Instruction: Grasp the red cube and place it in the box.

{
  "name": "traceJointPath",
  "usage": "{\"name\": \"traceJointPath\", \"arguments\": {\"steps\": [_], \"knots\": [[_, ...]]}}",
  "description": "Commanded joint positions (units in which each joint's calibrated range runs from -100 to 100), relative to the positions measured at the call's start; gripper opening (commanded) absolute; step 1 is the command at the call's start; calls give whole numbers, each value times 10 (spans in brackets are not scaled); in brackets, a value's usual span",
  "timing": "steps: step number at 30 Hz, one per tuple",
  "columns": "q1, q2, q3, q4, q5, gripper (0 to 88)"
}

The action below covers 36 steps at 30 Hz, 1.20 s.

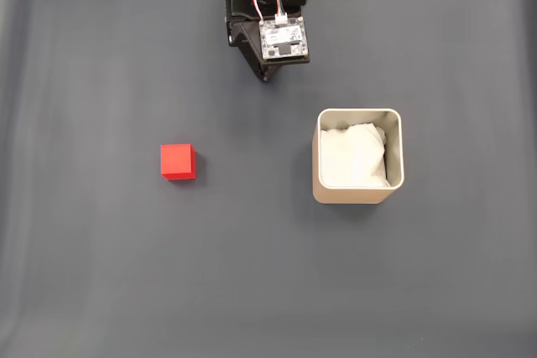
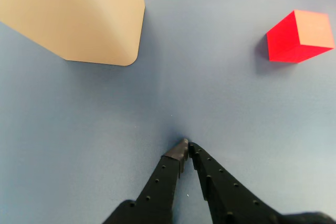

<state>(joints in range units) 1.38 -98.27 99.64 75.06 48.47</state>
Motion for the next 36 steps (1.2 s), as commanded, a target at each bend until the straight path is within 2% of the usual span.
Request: {"name": "traceJointPath", "arguments": {"steps": [1, 21, 36], "knots": [[-6, -16, 4, 9, 5, 3], [-7, -16, 4, 2, 4, 3], [2, 30, -20, -230, -10, 3]]}}
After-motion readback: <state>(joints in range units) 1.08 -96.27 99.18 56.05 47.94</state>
